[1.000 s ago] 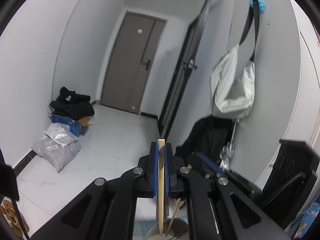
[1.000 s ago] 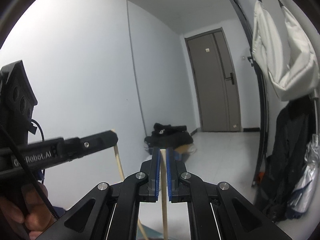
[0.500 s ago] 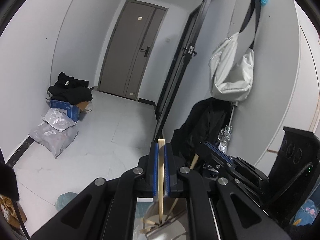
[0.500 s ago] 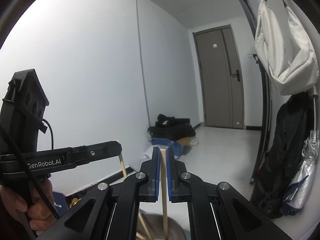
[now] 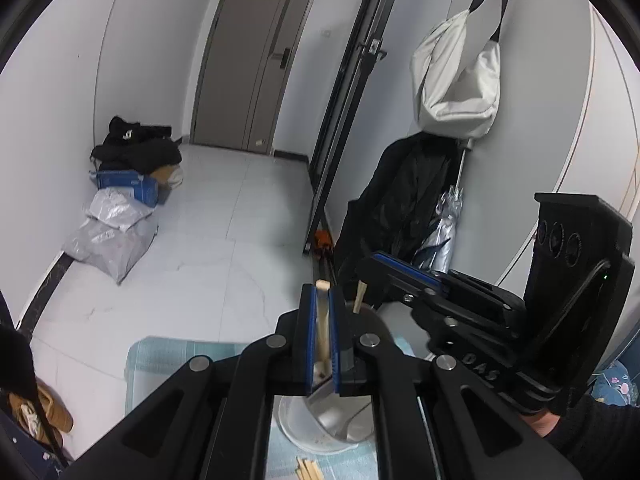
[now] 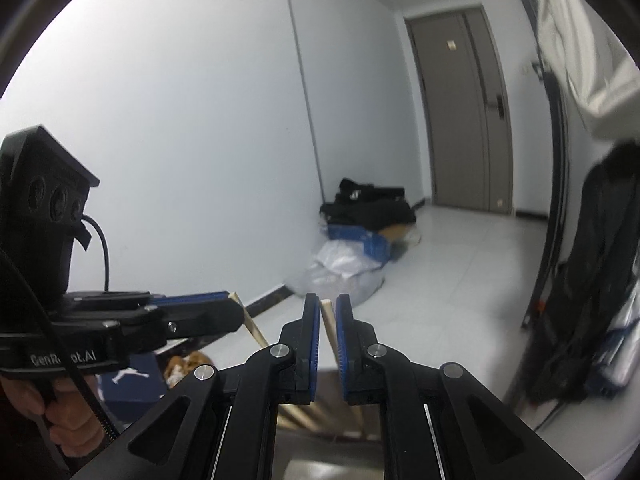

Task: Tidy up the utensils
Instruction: 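Lower both held chopsticks into the white holder's compartment, then open both grippers above the holder to release the chopsticks, then move both grippers back down to the chopstick bundle on the cloth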

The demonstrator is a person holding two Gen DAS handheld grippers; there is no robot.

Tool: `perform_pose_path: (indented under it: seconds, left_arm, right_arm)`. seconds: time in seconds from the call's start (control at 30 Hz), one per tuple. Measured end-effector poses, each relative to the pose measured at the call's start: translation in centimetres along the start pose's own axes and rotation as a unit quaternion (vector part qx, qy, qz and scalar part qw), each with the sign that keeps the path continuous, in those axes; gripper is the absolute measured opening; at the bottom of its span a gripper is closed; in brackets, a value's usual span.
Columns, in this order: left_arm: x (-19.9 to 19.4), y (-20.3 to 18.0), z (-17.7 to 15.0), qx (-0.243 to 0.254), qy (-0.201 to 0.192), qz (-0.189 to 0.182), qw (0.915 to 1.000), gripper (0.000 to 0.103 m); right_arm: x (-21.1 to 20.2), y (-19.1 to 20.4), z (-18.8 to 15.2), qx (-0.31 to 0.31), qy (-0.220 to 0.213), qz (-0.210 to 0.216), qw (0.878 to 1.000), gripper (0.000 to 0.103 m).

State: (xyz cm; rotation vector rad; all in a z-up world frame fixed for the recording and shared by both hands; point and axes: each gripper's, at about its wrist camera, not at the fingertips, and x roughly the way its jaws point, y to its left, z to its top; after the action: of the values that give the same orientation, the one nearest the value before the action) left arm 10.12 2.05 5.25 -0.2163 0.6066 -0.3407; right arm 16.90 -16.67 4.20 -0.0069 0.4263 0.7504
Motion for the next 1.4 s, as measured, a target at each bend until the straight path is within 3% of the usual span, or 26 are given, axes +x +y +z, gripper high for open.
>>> perform_pose_path:
  seconds: [0.13,0.27,0.43,0.57,0.63,0.77,0.9,1.17,1.4]
  left_arm:
    - [0.5,0.7,0.0,-0.019,0.046,-0.01,0.9987,0.006]
    - [-0.3,0.9,-0.2,-0.038,0.052,0.001,0.9979,0.013]
    - [-2.8,0.4,-0.6,-0.048,0.018,0.033,0.9982,0.065]
    - [-4.1,-0.6,-1.3,-0.032,0.004,0.067,0.9973,0.068]
    - [-4.6,-1.1,-1.8,-0.031,-0.003,0.079,0.9964,0.077]
    - [-5.7,-1.3,-2.7,-0.024,-0.031,0.11,0.9931,0.077]
    - [-6.3,-1.1,-3.4,-0.023,-0.034,0.136,0.9899,0.078]
    - [-7.3,-0.9,-5.5,-0.032,-0.042,0.143,0.9883,0.079]
    - [-7.2,-0.7,-7.5,-0.04,-0.035,0.149,0.9875,0.083]
  right_arm:
    - [-1.1,-0.7,-0.9,0.053,0.007,0.009,0.999,0.011]
    - [-2.8,-1.5,-1.7,0.095,0.006,-0.001,0.995,0.023]
    - [-6.3,-1.3,-2.3,0.117,-0.016,-0.02,0.993,0.038]
    - [-8.6,-0.5,-2.5,0.122,-0.033,-0.026,0.992,0.05]
    - [-9.4,0.1,-2.6,0.121,-0.038,-0.027,0.992,0.052]
    - [-11.0,1.5,-3.4,0.123,-0.047,-0.034,0.991,0.061]
    - [-12.3,2.4,-3.9,0.135,-0.054,-0.031,0.989,0.064]
    - [-14.2,5.0,-5.5,0.127,-0.058,-0.054,0.989,0.08]
    - [-14.0,6.5,-7.7,0.112,-0.036,-0.077,0.99,0.086]
